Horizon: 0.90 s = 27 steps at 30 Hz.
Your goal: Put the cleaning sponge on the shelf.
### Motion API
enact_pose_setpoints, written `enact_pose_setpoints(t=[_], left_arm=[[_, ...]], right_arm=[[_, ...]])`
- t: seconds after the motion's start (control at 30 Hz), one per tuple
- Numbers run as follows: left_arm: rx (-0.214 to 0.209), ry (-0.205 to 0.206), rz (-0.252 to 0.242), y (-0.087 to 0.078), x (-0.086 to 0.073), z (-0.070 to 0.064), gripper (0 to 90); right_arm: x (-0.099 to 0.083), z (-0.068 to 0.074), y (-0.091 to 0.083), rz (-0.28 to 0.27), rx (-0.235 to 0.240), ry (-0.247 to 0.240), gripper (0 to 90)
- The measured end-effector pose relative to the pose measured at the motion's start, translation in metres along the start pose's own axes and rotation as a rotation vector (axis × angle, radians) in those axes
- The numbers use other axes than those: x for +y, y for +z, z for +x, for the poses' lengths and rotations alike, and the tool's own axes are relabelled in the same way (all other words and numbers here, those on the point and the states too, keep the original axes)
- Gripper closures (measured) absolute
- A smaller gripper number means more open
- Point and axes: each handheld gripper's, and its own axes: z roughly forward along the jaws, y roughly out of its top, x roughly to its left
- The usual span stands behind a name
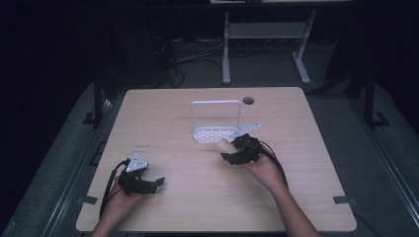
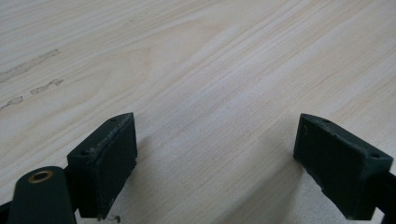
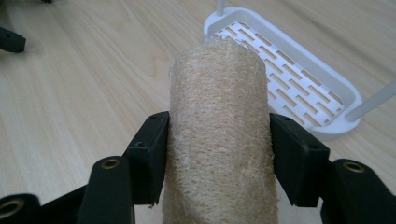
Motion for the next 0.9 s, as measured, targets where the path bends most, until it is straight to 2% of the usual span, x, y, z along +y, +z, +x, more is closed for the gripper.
enact_pose_setpoints(t=[0.9], left_arm=[[0.000,-0.001,0.003,0.000,0.000,0.000,13.0]], right_arm=[[0.021,-0.014,0.012,-0.018,-0.019,0.013,40.9]])
